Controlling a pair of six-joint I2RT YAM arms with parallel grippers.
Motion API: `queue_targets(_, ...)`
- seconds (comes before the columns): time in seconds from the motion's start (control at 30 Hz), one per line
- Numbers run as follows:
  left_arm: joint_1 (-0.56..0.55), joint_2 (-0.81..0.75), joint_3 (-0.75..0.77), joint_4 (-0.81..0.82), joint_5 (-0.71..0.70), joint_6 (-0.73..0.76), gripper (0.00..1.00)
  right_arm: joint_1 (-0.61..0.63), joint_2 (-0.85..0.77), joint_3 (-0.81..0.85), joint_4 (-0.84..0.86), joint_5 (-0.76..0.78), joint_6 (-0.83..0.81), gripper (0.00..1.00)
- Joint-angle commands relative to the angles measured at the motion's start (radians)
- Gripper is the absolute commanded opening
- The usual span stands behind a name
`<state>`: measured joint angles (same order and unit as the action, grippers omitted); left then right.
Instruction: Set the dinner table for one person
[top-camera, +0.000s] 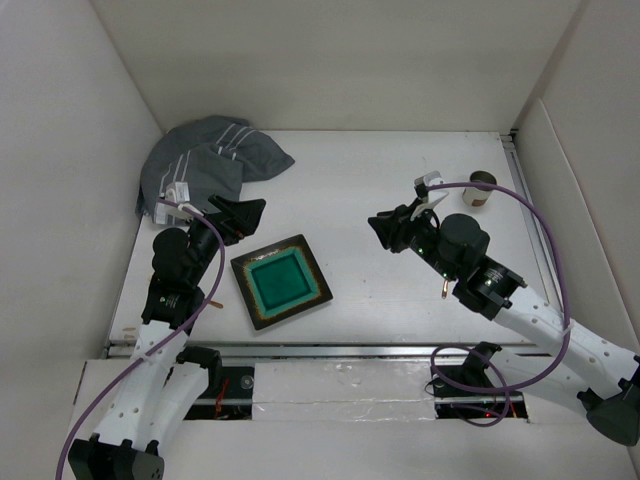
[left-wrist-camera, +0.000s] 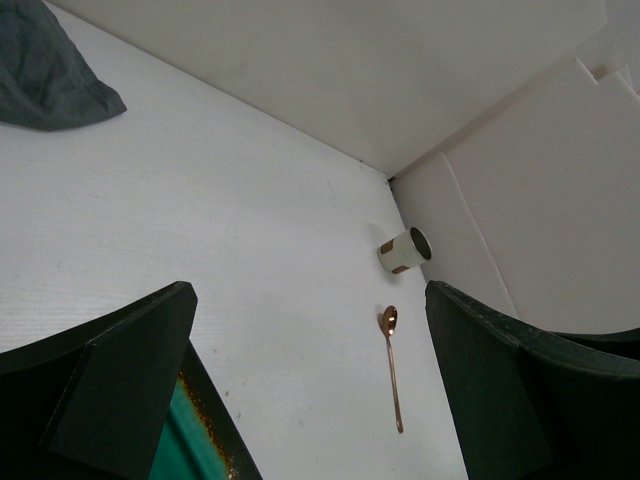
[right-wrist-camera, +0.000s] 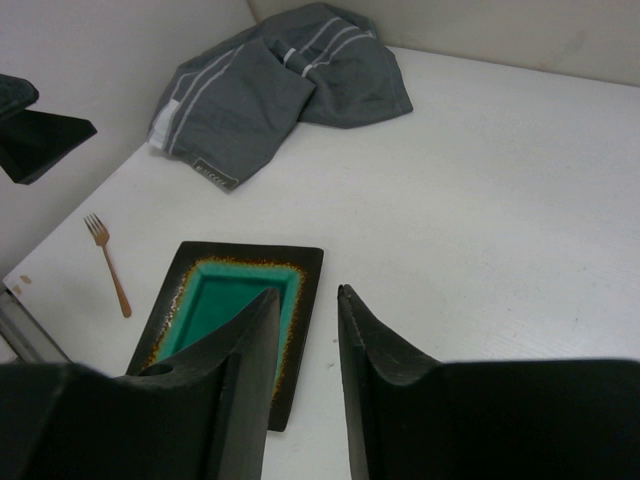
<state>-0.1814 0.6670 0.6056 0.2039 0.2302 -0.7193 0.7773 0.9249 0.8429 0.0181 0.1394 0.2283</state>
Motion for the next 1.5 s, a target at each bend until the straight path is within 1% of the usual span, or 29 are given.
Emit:
queue_targets(0.0, 0.002, 0.009, 0.028, 0.114, -0.009, -0.026, 0.99, -0.018, -0.018, -0.002, 0.0, 0.034, 0.037, 0.33)
queue_targets(0.07, 0.002, 0.034, 0.055, 0.069, -0.026, 0.003, 0.99, -0.018, -0.024, -0.034, 0.04, 0.032, 0.052, 0.21)
queue_targets(0.1, 0.002, 0.058, 0.062, 0.089, -0.05, 0.004, 0.99, -0.027, -0.021, -0.056, 0.061, 0.028, 0.062, 0.08)
queue_targets(0.17, 0.011, 0.092, 0.072, 0.1, -0.057, -0.009, 0.97, -0.027, -0.017, -0.065, 0.065, 0.023, 0.066, 0.0)
queue_targets(0.2, 0.011, 0.118, 0.077, 0.112, -0.048, -0.014, 0.58, -0.027, -0.011, -0.068, 0.083, 0.014, 0.077, 0.0)
queue_targets(0.23, 0.011, 0.129, 0.079, 0.114, -0.06, -0.026, 0.36, -0.027, -0.006, -0.071, 0.094, -0.007, 0.074, 0.0)
queue_targets(0.27, 0.011, 0.138, 0.079, 0.109, -0.087, -0.054, 0.18, -0.027, 0.002, -0.071, 0.1, -0.014, 0.066, 0.0)
queue_targets(0.3, 0.011, 0.144, 0.076, 0.08, -0.16, -0.066, 0.07, -0.027, 0.011, -0.07, 0.097, -0.012, 0.066, 0.0)
queue_targets(0.33, 0.011, 0.161, 0.074, 0.053, -0.207, -0.081, 0.02, -0.027, 0.015, -0.067, 0.089, 0.002, 0.066, 0.0)
queue_targets(0.37, 0.011, 0.175, 0.077, 0.013, -0.274, -0.101, 0.01, -0.027, 0.017, -0.065, 0.071, 0.008, 0.078, 0.0)
queue_targets(0.4, 0.011, 0.219, 0.095, -0.089, -0.389, -0.139, 0.02, -0.027, 0.02, -0.068, 0.074, 0.011, 0.08, 0.0)
queue_targets(0.47, 0.011, 0.27, 0.109, -0.171, -0.487, -0.172, 0.13, -0.036, 0.025, -0.08, 0.088, -0.004, 0.071, 0.0)
queue_targets(0.5, 0.011, 0.334, 0.12, -0.252, -0.558, -0.24, 0.23, -0.036, 0.025, -0.085, 0.088, -0.009, 0.069, 0.0)
queue_targets(0.53, 0.011, 0.362, 0.123, -0.267, -0.574, -0.244, 0.32, -0.036, 0.025, -0.087, 0.083, -0.012, 0.071, 0.0)
queue_targets(0.57, 0.011, 0.4, 0.129, -0.282, -0.587, -0.246, 0.37, -0.036, 0.025, -0.09, 0.083, -0.017, 0.071, 0.01)
queue_targets(0.6, 0.022, 0.474, 0.147, -0.297, -0.618, -0.253, 0.41, -0.036, 0.025, -0.097, 0.088, -0.017, 0.071, 0.02)
queue_targets(0.67, 0.022, 0.548, 0.177, -0.323, -0.663, -0.288, 0.41, -0.036, 0.031, -0.123, 0.126, -0.044, 0.071, 0.03)
queue_targets(0.7, 0.022, 0.624, 0.203, -0.324, -0.698, -0.302, 0.42, -0.036, 0.034, -0.131, 0.129, -0.058, 0.072, 0.04)
queue_targets(0.77, 0.046, 0.702, 0.258, -0.342, -0.707, -0.331, 0.42, -0.036, 0.038, -0.133, 0.112, -0.073, 0.081, 0.04)
queue_targets(0.8, 0.046, 0.78, 0.279, -0.357, -0.713, -0.341, 0.42, -0.036, 0.04, -0.136, 0.109, -0.078, 0.082, 0.04)
queue_targets(0.87, 0.046, 0.857, 0.353, -0.38, -0.729, -0.327, 0.42, -0.027, 0.037, -0.143, 0.112, -0.081, 0.082, 0.05)
queue_targets(0.9, 0.046, 0.928, 0.37, -0.383, -0.753, -0.321, 0.42, -0.027, 0.034, -0.148, 0.111, -0.081, 0.079, 0.05)
queue_targets(1.0, 0.037, 1.038, 0.459, -0.426, -0.773, -0.301, 0.43, -0.027, 0.031, -0.162, 0.129, -0.08, 0.082, 0.05)
queue_targets(1.07, 0.037, 1.074, 0.496, -0.455, -0.778, -0.301, 0.43, -0.027, 0.035, -0.163, 0.141, -0.087, 0.074, 0.06)
queue_targets(1.13, 0.002, 1.1, 0.507, -0.457, -0.798, -0.302, 0.43, -0.018, 0.043, -0.16, 0.138, -0.083, 0.072, 0.06)
queue_targets(1.23, 0.002, 1.099, 0.487, -0.446, -0.769, -0.307, 0.43, -0.018, 0.058, -0.16, 0.151, -0.092, 0.071, 0.06)
queue_targets(1.37, 0.002, 1.068, 0.418, -0.39, -0.733, -0.327, 0.43, -0.018, 0.077, -0.151, 0.152, -0.098, 0.072, 0.07)
queue_targets(1.47, 0.002, 1.079, 0.422, -0.411, -0.755, -0.35, 0.42, -0.018, 0.089, -0.148, 0.158, -0.109, 0.072, 0.09)
